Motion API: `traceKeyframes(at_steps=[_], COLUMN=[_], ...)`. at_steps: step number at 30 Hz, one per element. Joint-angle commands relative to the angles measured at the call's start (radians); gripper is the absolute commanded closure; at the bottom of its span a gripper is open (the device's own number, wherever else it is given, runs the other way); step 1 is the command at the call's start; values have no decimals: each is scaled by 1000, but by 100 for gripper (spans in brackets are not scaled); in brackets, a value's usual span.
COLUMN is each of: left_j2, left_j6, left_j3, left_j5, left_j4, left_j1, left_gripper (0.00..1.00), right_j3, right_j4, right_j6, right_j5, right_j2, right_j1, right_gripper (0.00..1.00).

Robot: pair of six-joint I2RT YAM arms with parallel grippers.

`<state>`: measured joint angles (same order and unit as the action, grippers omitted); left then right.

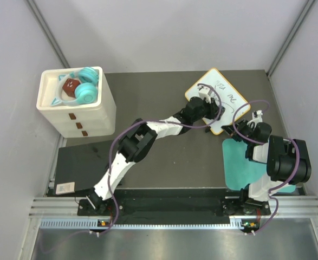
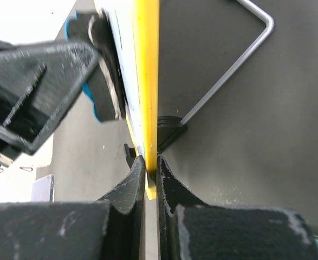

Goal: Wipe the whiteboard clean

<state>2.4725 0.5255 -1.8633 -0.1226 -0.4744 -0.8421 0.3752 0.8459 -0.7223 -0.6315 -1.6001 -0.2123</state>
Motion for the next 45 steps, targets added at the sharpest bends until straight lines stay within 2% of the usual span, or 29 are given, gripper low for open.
traceKeyframes(at_steps=[1, 6, 11, 15, 21, 25, 32, 36, 42, 45], left_j2=[17, 2, -14, 40, 81, 80, 51, 63, 134, 131], left_j6=[7, 37, 71, 119, 77, 67, 39, -14, 19, 21], left_j3=[116, 164, 239, 145, 4, -13, -13, -74, -223, -215], left_j5=[-9, -32, 1, -3, 79, 182, 282, 343, 322, 311], left_j4=[207, 243, 169, 206, 237, 232, 201, 204, 254, 230], left_j1=[-18, -20, 3, 41, 61, 61, 67, 69, 89, 89], left_gripper=[100, 100, 100, 100, 100, 100, 100, 100, 100, 100], right_j3=[22, 22, 24, 22, 24, 27, 28, 31, 37, 45], right_j4=[5, 10, 13, 19, 18, 4, -5, -16, -34, -45], right_j6=[14, 11, 9, 9, 7, 11, 14, 18, 26, 32], right_j5=[-10, -14, -19, -22, -19, -17, -22, -27, -33, -36], right_j2=[-12, -14, -17, -20, -20, -20, -18, -20, -20, -21], right_j1=[-1, -1, -1, -1, -1, -1, -1, -1, 2, 7], right_gripper=[100, 100, 100, 100, 100, 100, 100, 100, 100, 100])
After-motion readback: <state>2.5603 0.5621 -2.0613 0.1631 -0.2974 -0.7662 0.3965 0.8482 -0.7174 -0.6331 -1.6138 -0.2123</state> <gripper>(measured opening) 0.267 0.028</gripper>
